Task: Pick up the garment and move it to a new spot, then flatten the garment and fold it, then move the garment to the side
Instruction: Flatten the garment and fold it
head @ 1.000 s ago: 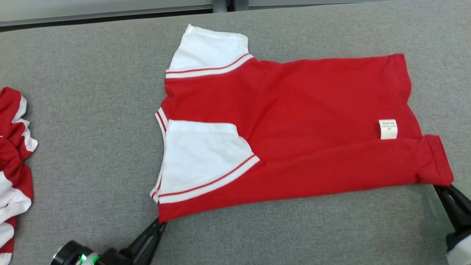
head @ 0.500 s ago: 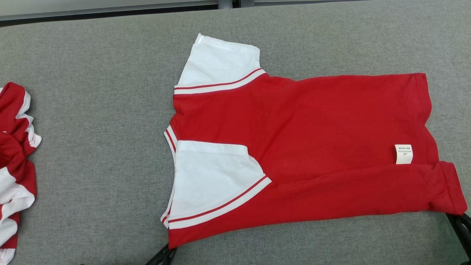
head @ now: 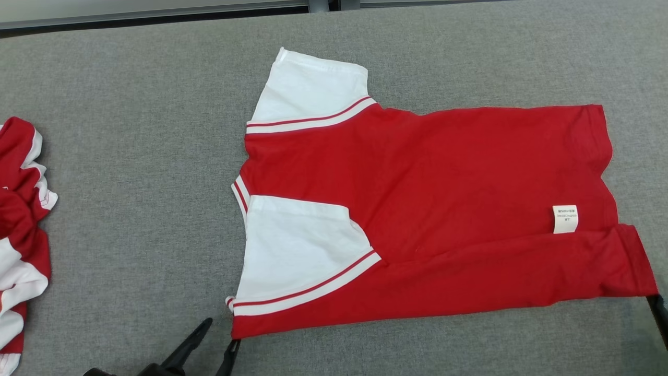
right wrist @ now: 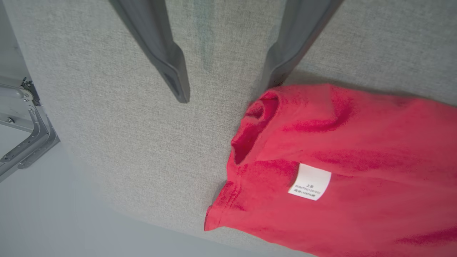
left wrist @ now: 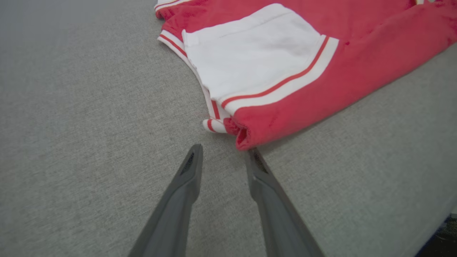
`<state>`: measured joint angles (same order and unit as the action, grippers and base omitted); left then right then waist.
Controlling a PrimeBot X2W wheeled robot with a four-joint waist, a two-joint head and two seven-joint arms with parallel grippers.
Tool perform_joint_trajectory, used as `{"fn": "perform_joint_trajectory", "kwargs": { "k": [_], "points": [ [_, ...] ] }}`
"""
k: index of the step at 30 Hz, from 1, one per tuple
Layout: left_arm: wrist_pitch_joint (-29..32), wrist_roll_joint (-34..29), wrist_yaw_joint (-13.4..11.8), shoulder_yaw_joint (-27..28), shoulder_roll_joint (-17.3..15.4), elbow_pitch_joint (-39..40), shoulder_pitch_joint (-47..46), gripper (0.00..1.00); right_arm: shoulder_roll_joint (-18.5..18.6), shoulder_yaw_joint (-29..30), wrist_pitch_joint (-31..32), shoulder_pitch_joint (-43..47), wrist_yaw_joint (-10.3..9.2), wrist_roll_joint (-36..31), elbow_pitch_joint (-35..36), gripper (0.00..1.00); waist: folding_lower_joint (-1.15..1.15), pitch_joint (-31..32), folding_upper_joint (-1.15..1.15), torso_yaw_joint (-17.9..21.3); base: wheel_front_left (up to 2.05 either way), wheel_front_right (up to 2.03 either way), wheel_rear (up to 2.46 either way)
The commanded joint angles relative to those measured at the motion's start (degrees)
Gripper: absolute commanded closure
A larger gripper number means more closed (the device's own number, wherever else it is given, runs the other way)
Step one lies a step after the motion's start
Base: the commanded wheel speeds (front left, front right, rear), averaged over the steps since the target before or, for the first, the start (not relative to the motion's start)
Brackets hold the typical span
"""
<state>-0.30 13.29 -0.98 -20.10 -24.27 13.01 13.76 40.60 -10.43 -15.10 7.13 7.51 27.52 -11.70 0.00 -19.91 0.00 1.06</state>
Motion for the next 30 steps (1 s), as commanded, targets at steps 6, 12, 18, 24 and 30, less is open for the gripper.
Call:
{"fn": "perform_joint_trajectory", "kwargs": {
  "k": [6, 12, 18, 24, 30],
  "points": [
    [4.98, 3.64, -1.61, 2.35, -0.92, 2.30, 2.87, 0.00, -2.04, 6.18, -0.09, -1.07, -0.04, -4.70, -0.50, 0.00, 0.00, 0.08, 0.00, 0.44, 0.00, 0.00, 0.00],
    [5.17, 5.68, -4.13, 8.08, -1.64, 8.81, -1.53, 0.00, -9.16, 10.45, -0.08, -5.28, -0.04, -9.17, 3.73, 0.00, 0.00, -0.01, 0.00, 0.59, 0.00, 0.00, 0.00],
    [7.71, 9.24, -0.73, 9.41, -1.59, 8.51, -18.77, 0.00, -13.72, 6.64, -0.09, -9.05, -0.04, -10.67, 6.21, 0.00, 0.00, -1.35, 0.00, 0.06, 0.00, 0.00, 0.00],
    [17.88, 14.59, 5.57, 5.65, -0.88, -4.08, -42.41, 0.00, -14.56, 2.55, -0.08, -13.37, -0.04, -10.93, 6.42, 0.00, 0.00, -4.12, 0.00, 1.99, 0.00, 0.00, 0.00],
    [29.21, 18.56, 7.67, 1.89, -0.50, -20.27, -62.89, 0.00, -15.34, -0.87, -0.08, -19.06, -0.04, -10.00, 7.38, 0.00, 0.00, -8.54, 0.00, 6.86, 0.00, 0.00, 0.00]
  ]
}}
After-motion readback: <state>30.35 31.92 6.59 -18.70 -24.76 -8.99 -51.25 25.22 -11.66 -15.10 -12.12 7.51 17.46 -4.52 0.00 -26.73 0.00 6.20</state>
